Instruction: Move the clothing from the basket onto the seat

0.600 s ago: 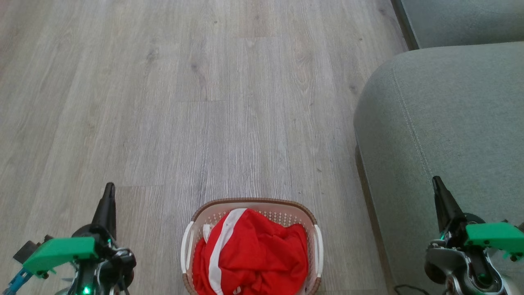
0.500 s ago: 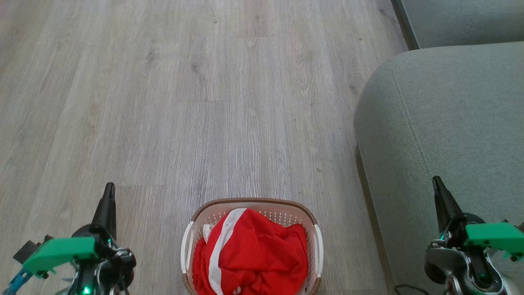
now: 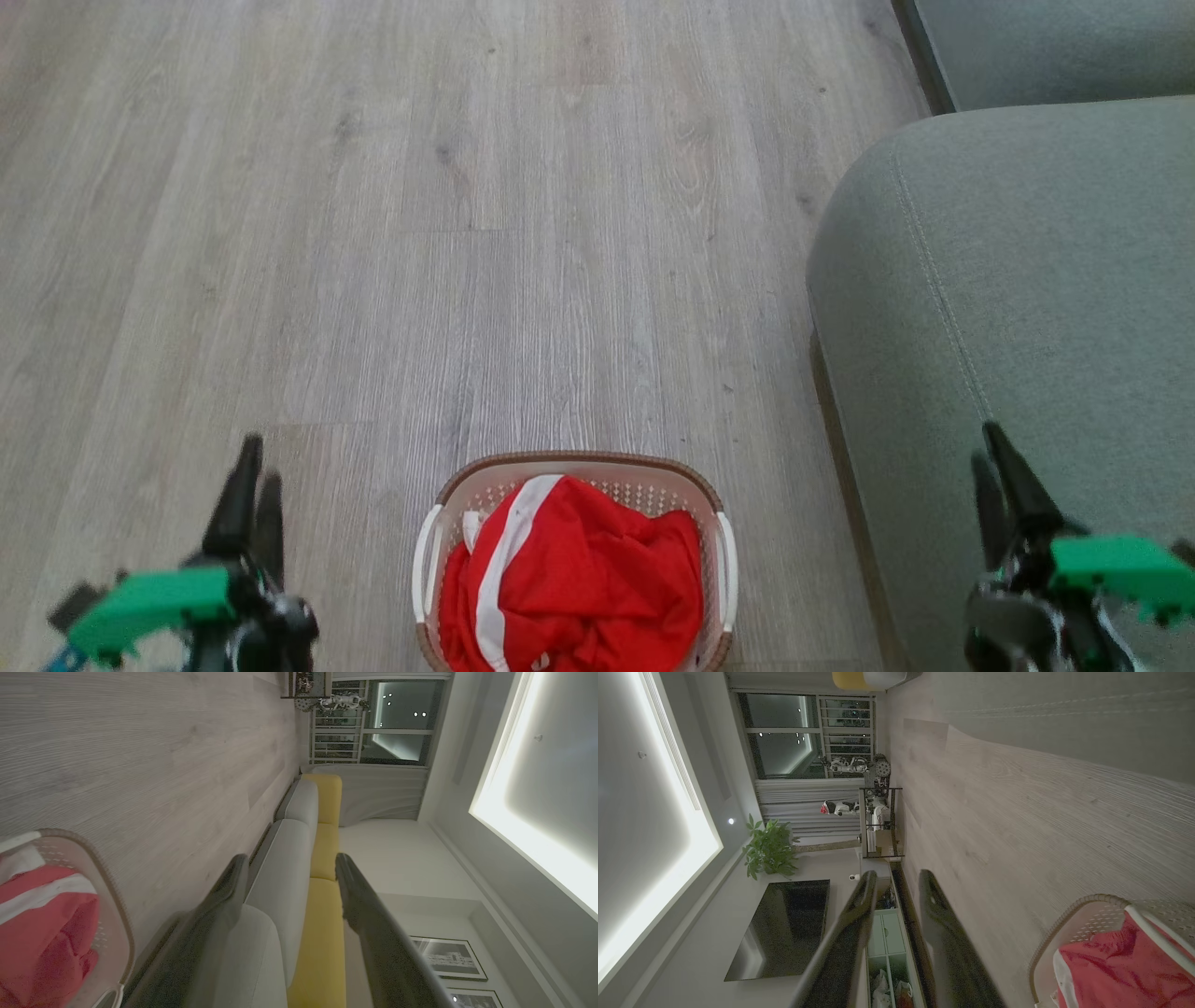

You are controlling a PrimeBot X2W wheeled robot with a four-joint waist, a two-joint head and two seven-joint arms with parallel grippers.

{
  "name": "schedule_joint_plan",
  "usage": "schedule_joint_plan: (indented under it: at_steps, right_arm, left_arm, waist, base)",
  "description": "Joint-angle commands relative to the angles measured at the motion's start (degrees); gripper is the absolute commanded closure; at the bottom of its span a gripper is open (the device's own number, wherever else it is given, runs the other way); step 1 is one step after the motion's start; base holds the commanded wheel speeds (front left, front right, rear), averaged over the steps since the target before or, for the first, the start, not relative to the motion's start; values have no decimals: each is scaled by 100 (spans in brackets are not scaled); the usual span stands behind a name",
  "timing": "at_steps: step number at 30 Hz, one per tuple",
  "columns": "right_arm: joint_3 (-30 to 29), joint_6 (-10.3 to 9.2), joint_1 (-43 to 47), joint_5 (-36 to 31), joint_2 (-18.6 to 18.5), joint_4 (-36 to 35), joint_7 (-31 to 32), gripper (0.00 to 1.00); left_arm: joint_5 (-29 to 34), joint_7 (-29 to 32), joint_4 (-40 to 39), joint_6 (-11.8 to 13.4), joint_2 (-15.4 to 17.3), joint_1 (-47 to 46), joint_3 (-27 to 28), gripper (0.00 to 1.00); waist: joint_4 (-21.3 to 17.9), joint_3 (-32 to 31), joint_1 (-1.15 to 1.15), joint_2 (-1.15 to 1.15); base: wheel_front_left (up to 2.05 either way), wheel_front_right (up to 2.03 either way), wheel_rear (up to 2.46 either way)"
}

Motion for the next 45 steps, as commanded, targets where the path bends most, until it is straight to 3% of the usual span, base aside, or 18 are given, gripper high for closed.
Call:
schedule_joint_plan:
  at_steps: [1, 23, 35, 45]
  right_arm:
    - [12, 0, 49, 0, 1, 80, 0, 0]
    - [257, 0, 57, -326, -156, -461, -302, 0]
    - [489, 0, 15, -957, -382, -704, -560, 0]
    - [694, 0, 6, -2003, -550, -916, -746, 0]
  left_arm:
    - [-1, -3, 76, 0, -9, 55, -4, 0]
    - [342, -372, -314, -8, 3, 23, -148, 0]
    - [1348, -556, -570, 106, 9, -9, -320, 0]
    - [2623, -740, -764, 362, 15, -27, -602, 0]
  waist:
    - [0, 0, 0, 0]
    - [-31, 6, 0, 0]
    - [-52, 5, 0, 0]
    - [-67, 7, 0, 0]
  base:
    - [0, 0, 0]
    - [0, 0, 0]
    - [0, 0, 0]
    - [0, 0, 0]
